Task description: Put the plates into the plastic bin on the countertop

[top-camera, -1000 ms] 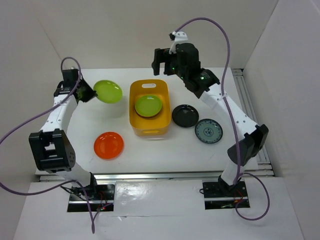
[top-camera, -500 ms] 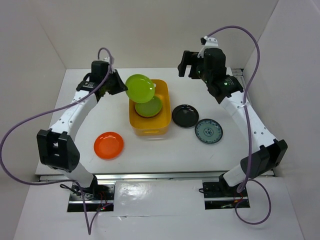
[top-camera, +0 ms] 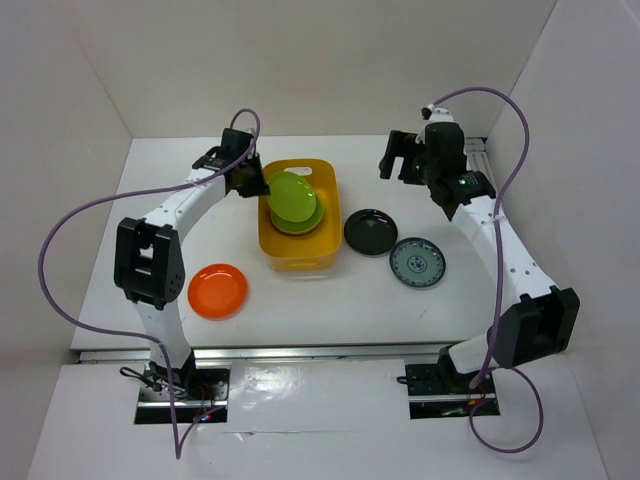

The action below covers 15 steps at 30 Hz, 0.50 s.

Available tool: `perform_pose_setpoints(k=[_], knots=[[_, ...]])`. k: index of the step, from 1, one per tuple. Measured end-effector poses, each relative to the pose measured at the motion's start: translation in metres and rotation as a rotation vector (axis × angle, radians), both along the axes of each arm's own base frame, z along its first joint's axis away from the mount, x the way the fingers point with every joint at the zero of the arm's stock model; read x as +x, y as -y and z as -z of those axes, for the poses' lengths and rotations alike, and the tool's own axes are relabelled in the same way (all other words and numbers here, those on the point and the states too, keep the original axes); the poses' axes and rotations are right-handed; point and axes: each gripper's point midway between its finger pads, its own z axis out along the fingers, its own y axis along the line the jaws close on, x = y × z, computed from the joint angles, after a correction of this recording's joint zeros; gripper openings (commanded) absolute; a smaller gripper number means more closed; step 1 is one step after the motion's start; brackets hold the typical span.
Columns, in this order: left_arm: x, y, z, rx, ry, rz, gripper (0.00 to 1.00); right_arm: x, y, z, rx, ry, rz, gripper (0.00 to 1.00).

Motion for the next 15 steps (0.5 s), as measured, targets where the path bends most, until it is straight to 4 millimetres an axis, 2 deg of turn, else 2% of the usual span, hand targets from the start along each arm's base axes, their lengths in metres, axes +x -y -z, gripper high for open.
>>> perform_pose_setpoints(k=[2, 3, 7, 9, 11, 13, 14, 15], knots=[[0.000, 0.000, 0.005, 0.003, -0.013, 0.001, 0.22, -0.004, 0.006, 0.013, 0.003, -0.031, 0.007, 1.00], [0.001, 0.001, 0.007, 0.004, -0.016, 0.003, 0.39, -0.005, 0.009, 0.016, 0.005, -0.040, 0.010, 1.00], [0.003, 0.010, 0.007, -0.002, -0.013, 0.024, 0.70, -0.005, 0.013, 0.022, 0.016, -0.054, 0.005, 1.00], [0.003, 0.017, 0.003, -0.010, -0.006, 0.038, 0.72, -0.005, 0.013, 0.023, 0.019, -0.057, -0.005, 1.00], [0.005, 0.026, -0.006, -0.030, 0.012, 0.061, 0.81, -0.005, 0.017, 0.031, 0.015, -0.065, -0.006, 1.00], [0.006, 0.037, -0.020, -0.054, 0.037, 0.092, 0.85, -0.004, 0.024, 0.048, 0.013, -0.096, -0.010, 1.00], [0.007, 0.042, -0.029, -0.069, 0.051, 0.107, 0.98, -0.003, 0.028, 0.060, 0.017, -0.119, -0.013, 0.98], [0.009, 0.049, -0.040, -0.084, 0.071, 0.127, 1.00, -0.003, 0.033, 0.073, 0.013, -0.149, -0.016, 0.97]])
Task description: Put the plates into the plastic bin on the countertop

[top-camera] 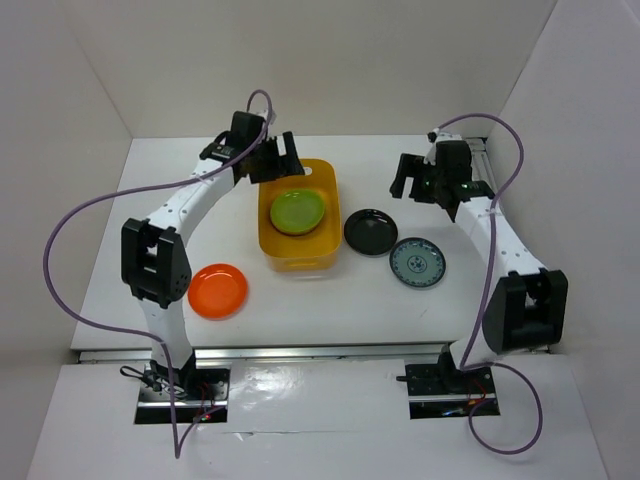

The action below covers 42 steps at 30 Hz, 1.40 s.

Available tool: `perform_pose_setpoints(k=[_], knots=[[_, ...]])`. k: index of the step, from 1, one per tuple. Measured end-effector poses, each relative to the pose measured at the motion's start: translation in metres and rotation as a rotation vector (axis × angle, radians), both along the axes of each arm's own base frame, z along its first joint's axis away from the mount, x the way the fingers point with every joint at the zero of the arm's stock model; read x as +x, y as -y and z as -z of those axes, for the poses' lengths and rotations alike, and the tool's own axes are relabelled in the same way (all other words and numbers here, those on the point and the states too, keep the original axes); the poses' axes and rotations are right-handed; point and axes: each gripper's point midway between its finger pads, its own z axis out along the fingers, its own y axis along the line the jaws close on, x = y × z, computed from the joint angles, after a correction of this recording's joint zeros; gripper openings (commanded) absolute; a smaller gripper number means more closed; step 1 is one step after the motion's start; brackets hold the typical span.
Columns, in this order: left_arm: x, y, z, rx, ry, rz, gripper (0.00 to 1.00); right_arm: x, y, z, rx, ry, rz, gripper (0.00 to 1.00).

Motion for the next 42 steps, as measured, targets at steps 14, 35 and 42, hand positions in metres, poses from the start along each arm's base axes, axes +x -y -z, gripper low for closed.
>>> perform_pose_setpoints(k=[14, 35, 42], knots=[[-0.041, -0.001, -0.140, -0.111, 0.226, 0.042, 1.00, 0.009, 0.004, 0.138, 0.012, -0.314, -0.136, 0.84], [-0.060, -0.083, -0.091, -0.067, 0.090, -0.120, 1.00, 0.019, -0.010, 0.194, -0.011, -0.413, -0.189, 0.19], [-0.060, -0.086, -0.092, -0.074, 0.091, -0.124, 1.00, 0.028, -0.008, 0.191, -0.002, -0.410, -0.150, 0.00]])
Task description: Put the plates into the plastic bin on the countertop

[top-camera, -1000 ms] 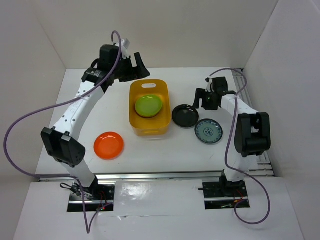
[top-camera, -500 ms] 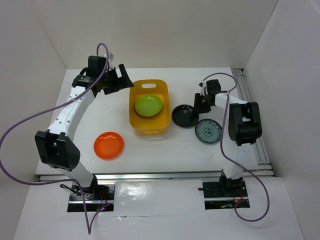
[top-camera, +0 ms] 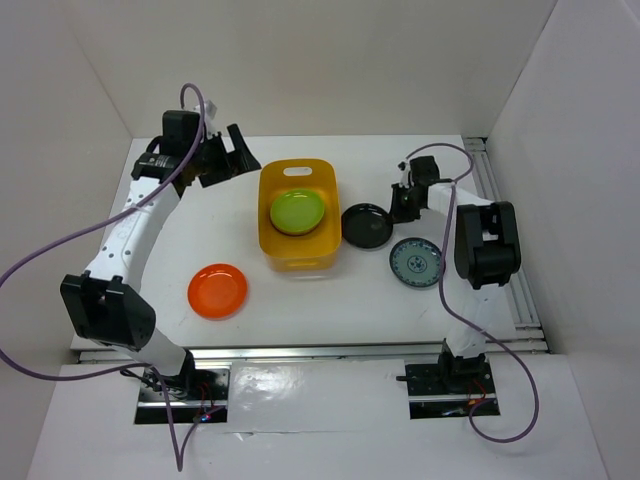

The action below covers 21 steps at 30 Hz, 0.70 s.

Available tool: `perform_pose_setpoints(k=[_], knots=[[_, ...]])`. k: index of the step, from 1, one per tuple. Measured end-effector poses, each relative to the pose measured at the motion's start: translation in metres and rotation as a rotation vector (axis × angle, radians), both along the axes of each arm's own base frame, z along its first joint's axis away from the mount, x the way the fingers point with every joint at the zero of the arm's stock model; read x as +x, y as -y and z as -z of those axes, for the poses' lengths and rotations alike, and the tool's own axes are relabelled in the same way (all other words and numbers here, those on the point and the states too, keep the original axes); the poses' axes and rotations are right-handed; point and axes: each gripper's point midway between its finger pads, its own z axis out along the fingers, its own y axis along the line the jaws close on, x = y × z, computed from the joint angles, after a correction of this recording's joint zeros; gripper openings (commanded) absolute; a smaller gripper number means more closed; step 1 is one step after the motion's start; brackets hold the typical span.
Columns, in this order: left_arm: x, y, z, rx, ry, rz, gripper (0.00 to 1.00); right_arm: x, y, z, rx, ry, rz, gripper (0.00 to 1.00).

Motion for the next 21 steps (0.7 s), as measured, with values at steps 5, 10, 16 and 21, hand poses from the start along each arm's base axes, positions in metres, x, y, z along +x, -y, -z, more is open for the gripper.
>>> perform_pose_setpoints(k=[5, 10, 16, 21], knots=[[0.002, -0.005, 0.000, 0.000, -0.002, -0.017, 1.00, 0.019, 0.015, -0.012, -0.052, 0.027, 0.106, 0.00], [0.003, -0.021, 0.011, 0.026, -0.035, -0.102, 1.00, 0.046, 0.041, -0.046, -0.141, 0.115, 0.259, 0.00], [0.000, -0.067, 0.037, 0.053, -0.126, -0.302, 1.00, 0.052, 0.049, -0.113, -0.198, 0.268, 0.361, 0.00], [-0.017, -0.111, 0.069, 0.082, -0.248, -0.484, 1.00, 0.057, 0.007, -0.203, -0.178, 0.488, 0.345, 0.00]])
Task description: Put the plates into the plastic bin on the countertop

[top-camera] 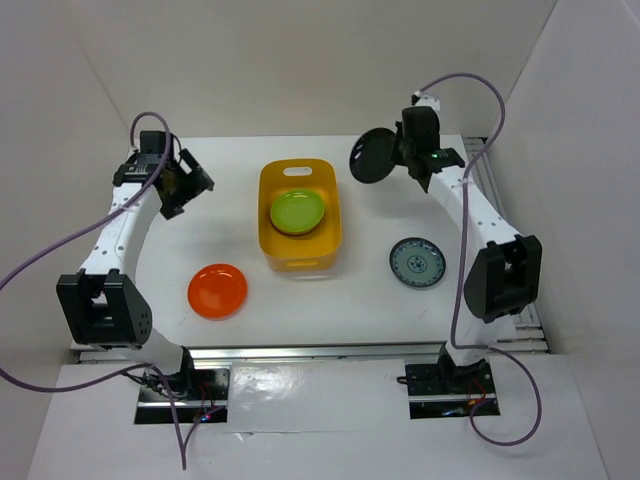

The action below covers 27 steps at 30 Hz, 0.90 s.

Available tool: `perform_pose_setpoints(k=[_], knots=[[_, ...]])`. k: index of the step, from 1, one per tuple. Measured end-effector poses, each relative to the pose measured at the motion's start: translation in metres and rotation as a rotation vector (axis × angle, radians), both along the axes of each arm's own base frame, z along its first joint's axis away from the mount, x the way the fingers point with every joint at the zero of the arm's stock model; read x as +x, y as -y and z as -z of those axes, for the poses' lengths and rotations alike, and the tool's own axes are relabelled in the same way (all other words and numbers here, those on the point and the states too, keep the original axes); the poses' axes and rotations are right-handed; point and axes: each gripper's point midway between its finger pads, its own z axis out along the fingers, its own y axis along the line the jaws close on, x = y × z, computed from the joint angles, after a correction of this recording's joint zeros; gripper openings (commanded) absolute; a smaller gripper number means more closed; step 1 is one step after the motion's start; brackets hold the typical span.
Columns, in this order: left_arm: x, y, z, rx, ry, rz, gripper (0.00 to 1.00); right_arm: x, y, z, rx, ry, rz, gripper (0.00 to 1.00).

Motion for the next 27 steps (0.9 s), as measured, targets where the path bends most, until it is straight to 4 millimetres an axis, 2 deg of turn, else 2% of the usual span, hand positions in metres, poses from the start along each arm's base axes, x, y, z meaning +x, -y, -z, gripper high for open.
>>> perform_pose_setpoints(k=[3, 5, 7, 9, 13, 18, 20, 23, 27], knots=[[-0.018, -0.024, 0.017, 0.014, -0.076, -0.108, 1.00, -0.007, -0.033, -0.048, 0.010, 0.113, -0.055, 0.00], [-0.030, -0.038, 0.025, 0.027, -0.119, -0.172, 1.00, -0.012, -0.057, -0.073, 0.025, 0.167, -0.107, 0.00], [-0.043, -0.047, 0.031, 0.040, -0.158, -0.221, 1.00, -0.019, -0.085, -0.086, 0.038, 0.196, -0.181, 0.00], [-0.058, -0.054, 0.038, 0.044, -0.187, -0.259, 1.00, -0.026, -0.108, -0.087, 0.046, 0.194, -0.252, 0.00], [-0.093, -0.061, 0.050, 0.029, -0.235, -0.318, 1.00, -0.039, -0.161, -0.062, 0.058, 0.134, -0.411, 0.00], [-0.125, -0.064, 0.054, 0.013, -0.232, -0.347, 1.00, -0.048, -0.207, 0.002, 0.044, 0.004, -0.534, 0.00], [-0.133, -0.059, 0.056, -0.001, -0.226, -0.337, 1.00, -0.050, -0.218, 0.026, 0.036, -0.044, -0.563, 0.00], [-0.143, -0.048, 0.064, -0.040, -0.227, -0.305, 1.00, -0.049, -0.225, 0.051, 0.027, -0.089, -0.584, 0.00], [-0.157, -0.033, 0.083, -0.103, -0.250, -0.264, 1.00, -0.041, -0.230, 0.073, 0.018, -0.125, -0.597, 0.00]])
